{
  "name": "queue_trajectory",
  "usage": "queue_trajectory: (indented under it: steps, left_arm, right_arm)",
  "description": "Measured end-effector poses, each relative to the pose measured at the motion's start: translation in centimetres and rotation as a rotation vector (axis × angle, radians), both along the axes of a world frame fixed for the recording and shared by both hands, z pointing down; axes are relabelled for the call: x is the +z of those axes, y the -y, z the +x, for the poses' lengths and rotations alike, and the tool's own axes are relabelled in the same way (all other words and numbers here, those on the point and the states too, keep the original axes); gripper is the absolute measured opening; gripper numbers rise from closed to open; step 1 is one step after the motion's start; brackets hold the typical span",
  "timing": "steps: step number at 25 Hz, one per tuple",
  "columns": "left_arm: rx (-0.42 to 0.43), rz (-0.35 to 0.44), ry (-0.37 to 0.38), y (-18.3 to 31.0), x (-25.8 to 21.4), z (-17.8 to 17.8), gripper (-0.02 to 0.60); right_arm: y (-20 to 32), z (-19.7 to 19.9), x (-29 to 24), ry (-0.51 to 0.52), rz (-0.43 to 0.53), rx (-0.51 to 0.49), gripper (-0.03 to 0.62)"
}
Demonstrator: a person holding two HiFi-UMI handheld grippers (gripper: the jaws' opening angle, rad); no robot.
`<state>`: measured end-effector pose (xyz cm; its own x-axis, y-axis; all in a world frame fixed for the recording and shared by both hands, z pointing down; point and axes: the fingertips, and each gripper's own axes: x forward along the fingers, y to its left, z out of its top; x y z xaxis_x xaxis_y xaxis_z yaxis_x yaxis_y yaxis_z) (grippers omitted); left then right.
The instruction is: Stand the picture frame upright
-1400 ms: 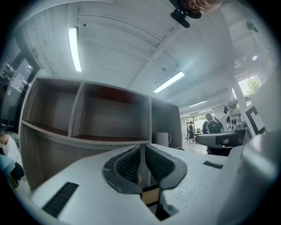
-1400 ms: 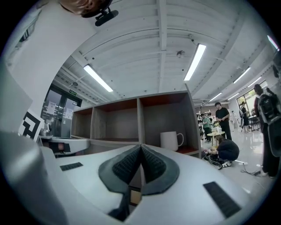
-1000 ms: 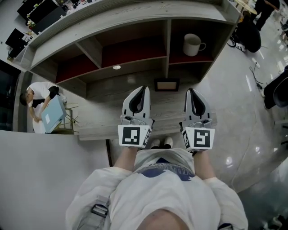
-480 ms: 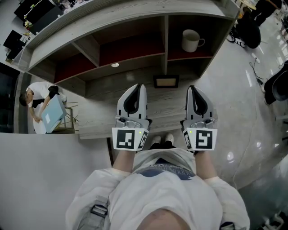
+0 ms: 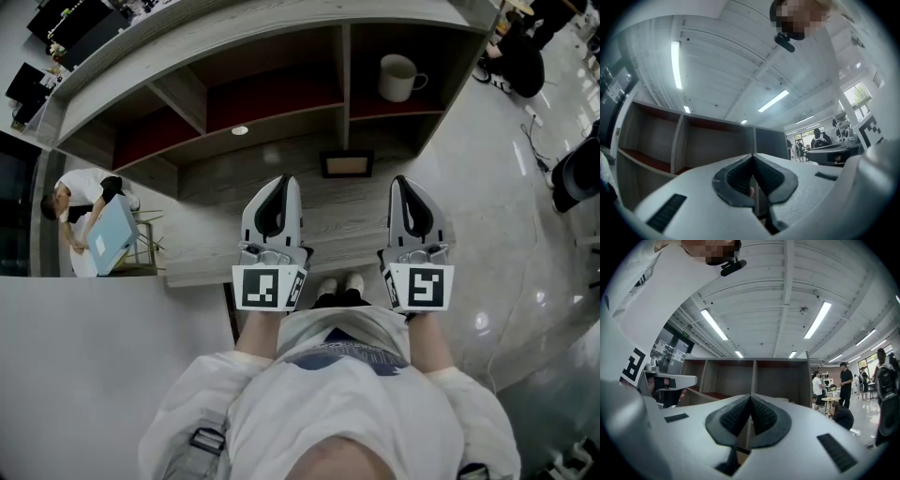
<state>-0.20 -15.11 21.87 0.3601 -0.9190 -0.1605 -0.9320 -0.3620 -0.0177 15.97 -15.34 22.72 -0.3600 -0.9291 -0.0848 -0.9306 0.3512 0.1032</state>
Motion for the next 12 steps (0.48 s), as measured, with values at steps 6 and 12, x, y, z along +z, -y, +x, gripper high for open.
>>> queue_trajectory:
  steps: [6,12]
  left_arm:
    - [-0.015,-0.007,0.004,-0.07,0.11,-0.42,0.006]
    - [-0.024,-0.034,-0.022,0.15,0.99,-0.99,0.006]
  right_arm:
    - [-0.09,-0.06,-0.03,-0.006,-0.002,-0.006,-0.002]
    - [0.09,-0.02,-0.27,0.016,0.005,-0.002,-0.002]
